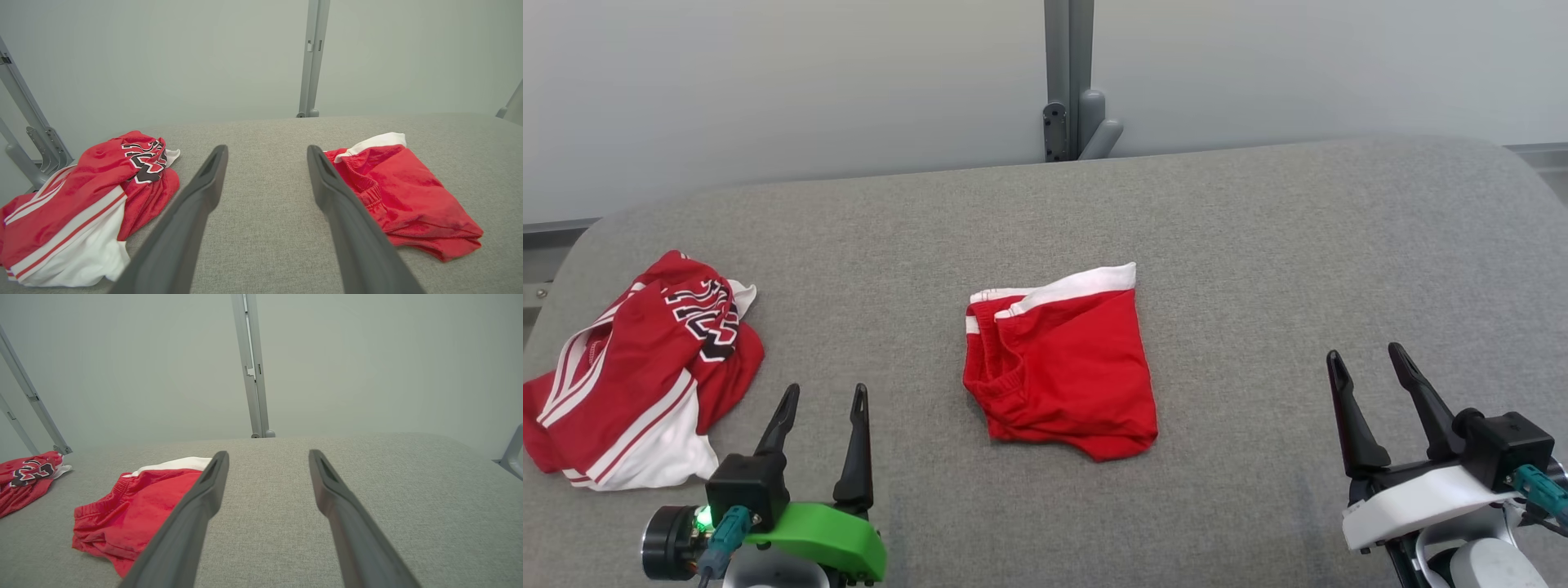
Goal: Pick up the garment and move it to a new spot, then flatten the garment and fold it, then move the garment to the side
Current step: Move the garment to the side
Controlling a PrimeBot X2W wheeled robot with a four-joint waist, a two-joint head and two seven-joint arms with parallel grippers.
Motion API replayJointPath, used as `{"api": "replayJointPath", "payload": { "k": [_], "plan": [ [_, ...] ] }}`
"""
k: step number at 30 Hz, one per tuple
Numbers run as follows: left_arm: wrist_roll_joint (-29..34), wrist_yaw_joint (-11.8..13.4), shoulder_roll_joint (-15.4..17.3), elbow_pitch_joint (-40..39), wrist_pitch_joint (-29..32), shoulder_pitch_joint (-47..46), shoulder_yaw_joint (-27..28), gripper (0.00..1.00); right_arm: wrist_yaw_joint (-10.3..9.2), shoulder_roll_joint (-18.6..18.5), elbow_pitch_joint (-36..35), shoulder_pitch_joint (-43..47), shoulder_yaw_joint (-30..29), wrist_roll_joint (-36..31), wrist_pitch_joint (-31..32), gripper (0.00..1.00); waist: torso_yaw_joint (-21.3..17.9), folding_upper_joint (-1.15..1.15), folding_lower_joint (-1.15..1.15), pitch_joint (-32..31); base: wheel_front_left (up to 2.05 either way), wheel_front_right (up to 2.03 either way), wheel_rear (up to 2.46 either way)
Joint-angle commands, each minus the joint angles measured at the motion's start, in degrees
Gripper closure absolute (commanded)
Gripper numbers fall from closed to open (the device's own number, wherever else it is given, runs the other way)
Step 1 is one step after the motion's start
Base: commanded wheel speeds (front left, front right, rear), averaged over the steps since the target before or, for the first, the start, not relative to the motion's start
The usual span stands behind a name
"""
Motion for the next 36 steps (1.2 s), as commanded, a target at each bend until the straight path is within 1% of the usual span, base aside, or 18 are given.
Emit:
{"api": "replayJointPath", "payload": {
  "k": [1,6,11,16,21,30,33,34,35,36],
  "plan": [
    [0.02,0.1,0.36,-0.18,-0.08,-0.68,-0.01,0.0,-0.01,-0.14,0.0,0.22,-0.35,-0.35,0.21,0.0,0.58,0.0,0.0,0.38,0.0,0.0,0.0],
    [0.59,0.4,0.11,-1.01,-0.48,-2.85,0.07,0.0,-0.02,-0.91,0.44,-2.15,-0.2,0.21,0.73,0.0,2.52,0.0,0.0,2.73,0.0,0.0,0.0],
    [1.45,0.04,-0.95,-1.53,-1.32,-6.82,-0.22,0.0,-0.01,-2.27,3.35,-6.92,1.62,1.69,1.35,0.0,5.99,0.0,0.0,7.94,0.0,0.0,0.0],
    [2.21,-0.67,-2.63,-0.37,-2.74,-11.09,-0.64,0.0,-0.02,-3.39,8.63,-12.79,5.24,2.91,1.31,0.0,9.54,0.0,0.0,12.92,0.0,0.0,0.0],
    [2.63,-1.29,-4.43,1.17,-4.01,-13.89,-0.98,0.0,-0.02,-3.76,14.89,-17.71,9.43,4.79,1.06,0.0,11.95,0.0,0.0,16.16,0.0,0.0,0.0],
    [3.03,-2.2,-6.45,3.72,-5.09,-16.29,-1.06,0.0,-0.02,-2.61,26.34,-23.7,16.15,10.28,3.71,0.0,13.68,0.0,0.0,18.04,0.0,0.0,0.0],
    [3.33,-2.49,-6.8,4.24,-5.19,-16.44,-0.84,0.0,-0.01,-2.38,29.55,-23.9,18.41,12.29,6.27,0.0,13.71,0.0,0.0,17.85,0.0,0.0,0.0],
    [3.38,-2.45,-6.91,4.37,-5.24,-16.46,-0.8,0.0,-0.01,-2.22,30.43,-23.88,19.03,13.33,7.29,0.27,13.67,0.0,0.0,17.7,0.0,0.0,0.0],
    [3.41,-2.52,-7.0,4.5,-5.29,-16.41,-0.74,0.0,0.0,-2.17,31.04,-23.77,20.03,14.07,8.37,0.63,13.6,0.0,0.0,17.5,0.0,0.0,0.0],
    [3.46,-2.53,-7.04,4.62,-5.32,-16.33,-0.69,0.0,0.01,-2.25,31.32,-23.71,20.8,14.73,8.88,0.84,13.51,0.0,0.0,17.33,0.0,0.0,0.0]
  ]
}}
